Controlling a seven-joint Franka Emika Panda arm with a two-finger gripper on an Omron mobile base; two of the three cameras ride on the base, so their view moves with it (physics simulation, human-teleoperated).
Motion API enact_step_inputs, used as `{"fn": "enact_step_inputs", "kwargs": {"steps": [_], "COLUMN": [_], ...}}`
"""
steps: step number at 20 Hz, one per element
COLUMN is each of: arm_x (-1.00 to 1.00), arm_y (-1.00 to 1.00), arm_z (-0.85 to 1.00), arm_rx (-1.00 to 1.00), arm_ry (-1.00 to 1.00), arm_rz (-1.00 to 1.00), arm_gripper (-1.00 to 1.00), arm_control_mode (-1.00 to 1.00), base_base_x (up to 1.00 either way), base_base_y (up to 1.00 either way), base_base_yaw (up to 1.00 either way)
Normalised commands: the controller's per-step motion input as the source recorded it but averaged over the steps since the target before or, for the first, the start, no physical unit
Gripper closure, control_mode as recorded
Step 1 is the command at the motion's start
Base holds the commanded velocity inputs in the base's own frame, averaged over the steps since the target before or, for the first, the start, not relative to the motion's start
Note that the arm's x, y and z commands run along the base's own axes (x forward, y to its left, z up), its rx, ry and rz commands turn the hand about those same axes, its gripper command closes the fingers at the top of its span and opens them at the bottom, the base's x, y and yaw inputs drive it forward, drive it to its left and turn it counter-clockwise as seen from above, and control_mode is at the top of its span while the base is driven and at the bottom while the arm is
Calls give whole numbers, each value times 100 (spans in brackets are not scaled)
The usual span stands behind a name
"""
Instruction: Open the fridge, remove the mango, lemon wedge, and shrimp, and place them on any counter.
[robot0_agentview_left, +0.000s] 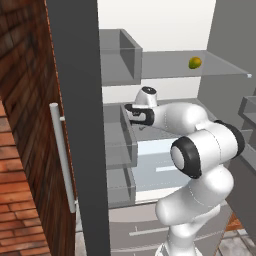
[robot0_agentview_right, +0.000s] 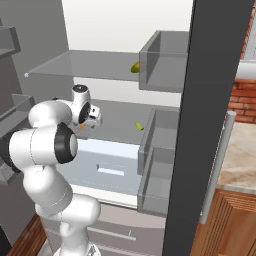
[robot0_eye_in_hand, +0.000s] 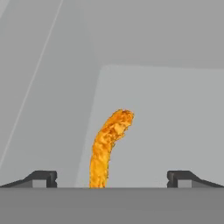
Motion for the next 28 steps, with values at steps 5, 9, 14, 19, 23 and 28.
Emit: {"fn": "enact_step_inputs", "kwargs": {"steps": [5,9,14,19,23,28], "arm_x": [33,39,33,-9,-52,-46], "arm_y": [9,13,2,1,0,0], "arm_z": [-11,-23,-30,-48,-68,-67], "arm_rx": [0,0,0,0,0,0], "arm_ry": [-2,0,0,0,-6,-5], "arm_rz": [0,0,0,-1,-7,-9], "arm_gripper": [-100,-100,-100,-100,-100,-100], "arm_control_mode": [-100,-100,-100,-100,-100,-100], "base_base_x": [0,0,0,0,0,0], "base_base_y": [0,0,0,0,0,0], "base_base_yaw": [0,0,0,0,0,0]}}
